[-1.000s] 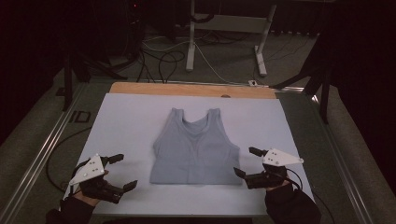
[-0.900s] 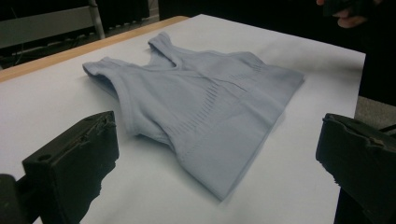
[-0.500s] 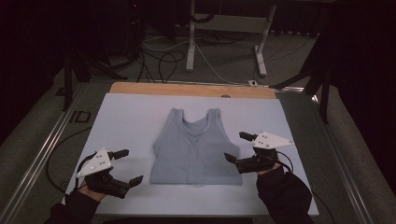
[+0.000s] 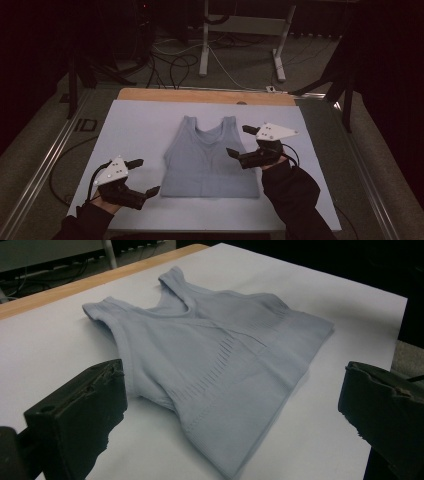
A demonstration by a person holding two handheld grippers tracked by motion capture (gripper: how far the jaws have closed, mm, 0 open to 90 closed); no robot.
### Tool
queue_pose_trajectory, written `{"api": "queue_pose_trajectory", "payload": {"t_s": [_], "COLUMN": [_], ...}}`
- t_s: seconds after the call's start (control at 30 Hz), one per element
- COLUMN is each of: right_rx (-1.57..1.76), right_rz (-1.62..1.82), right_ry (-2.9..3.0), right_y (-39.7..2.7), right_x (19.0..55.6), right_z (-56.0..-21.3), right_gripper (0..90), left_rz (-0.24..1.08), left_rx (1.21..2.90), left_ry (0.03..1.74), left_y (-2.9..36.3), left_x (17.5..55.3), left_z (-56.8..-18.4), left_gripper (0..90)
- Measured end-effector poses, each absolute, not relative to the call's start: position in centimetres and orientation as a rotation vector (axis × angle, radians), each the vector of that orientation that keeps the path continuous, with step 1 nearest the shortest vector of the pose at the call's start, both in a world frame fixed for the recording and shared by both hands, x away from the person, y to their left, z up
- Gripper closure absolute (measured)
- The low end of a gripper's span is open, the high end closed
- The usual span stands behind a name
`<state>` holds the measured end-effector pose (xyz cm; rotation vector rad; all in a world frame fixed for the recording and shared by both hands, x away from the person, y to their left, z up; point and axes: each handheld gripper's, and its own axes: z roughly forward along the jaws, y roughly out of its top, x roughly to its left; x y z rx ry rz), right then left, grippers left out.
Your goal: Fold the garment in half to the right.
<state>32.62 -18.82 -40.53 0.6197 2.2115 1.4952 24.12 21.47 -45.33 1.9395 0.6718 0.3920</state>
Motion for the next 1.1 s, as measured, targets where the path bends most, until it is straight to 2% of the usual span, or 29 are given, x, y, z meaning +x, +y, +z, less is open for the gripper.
{"api": "queue_pose_trajectory", "payload": {"t_s": [0.53, 1.1], "right_rx": [0.579, 0.556], "right_rz": [1.511, 1.543], "right_ry": [2.242, 2.288], "right_y": [-14.7, -10.5], "right_x": [36.4, 39.4], "right_z": [-40.5, -42.5], "right_gripper": [8.4, 8.4], "left_rz": [0.415, 0.411], "left_rx": [1.927, 2.000], "left_ry": [0.742, 0.864], "left_y": [19.6, 17.7], "left_x": [24.6, 25.7], "left_z": [-45.7, -48.0], "left_gripper": [0.0, 0.0]}}
